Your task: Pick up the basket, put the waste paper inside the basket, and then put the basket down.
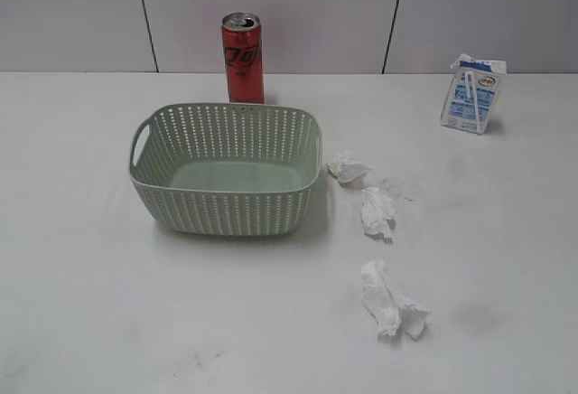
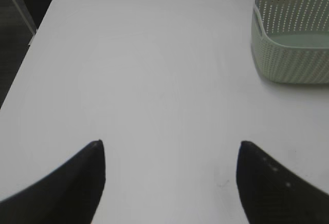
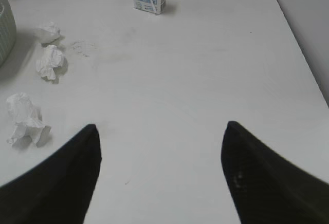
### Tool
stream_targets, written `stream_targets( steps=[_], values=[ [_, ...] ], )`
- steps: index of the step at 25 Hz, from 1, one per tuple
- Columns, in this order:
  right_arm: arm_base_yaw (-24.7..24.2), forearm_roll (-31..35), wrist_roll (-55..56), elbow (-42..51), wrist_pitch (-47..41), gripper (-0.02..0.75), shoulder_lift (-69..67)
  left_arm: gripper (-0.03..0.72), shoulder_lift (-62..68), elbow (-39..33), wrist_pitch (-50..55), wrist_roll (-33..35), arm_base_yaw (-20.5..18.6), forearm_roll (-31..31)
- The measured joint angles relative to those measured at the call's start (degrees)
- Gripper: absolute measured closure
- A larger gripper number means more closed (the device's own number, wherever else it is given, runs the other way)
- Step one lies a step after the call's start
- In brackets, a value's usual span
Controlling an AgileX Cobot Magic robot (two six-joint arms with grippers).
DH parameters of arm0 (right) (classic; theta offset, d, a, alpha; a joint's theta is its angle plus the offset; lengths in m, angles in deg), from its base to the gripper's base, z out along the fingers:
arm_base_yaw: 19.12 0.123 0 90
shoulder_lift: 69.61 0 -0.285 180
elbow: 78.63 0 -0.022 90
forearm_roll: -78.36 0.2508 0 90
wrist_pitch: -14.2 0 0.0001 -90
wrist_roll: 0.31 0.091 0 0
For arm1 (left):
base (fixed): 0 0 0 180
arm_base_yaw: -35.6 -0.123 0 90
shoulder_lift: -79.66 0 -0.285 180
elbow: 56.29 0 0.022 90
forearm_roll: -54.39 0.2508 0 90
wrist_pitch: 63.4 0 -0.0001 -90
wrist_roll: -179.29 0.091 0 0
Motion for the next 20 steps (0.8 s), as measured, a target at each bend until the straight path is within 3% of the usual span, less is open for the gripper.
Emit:
stream_targets(
  steps=[20],
  values=[
    [0.0, 0.0, 0.1, 0.0, 0.0, 0.184, 0.0, 0.105, 0.0, 0.0, 0.0, 0.0, 0.0, 0.0]
  ],
)
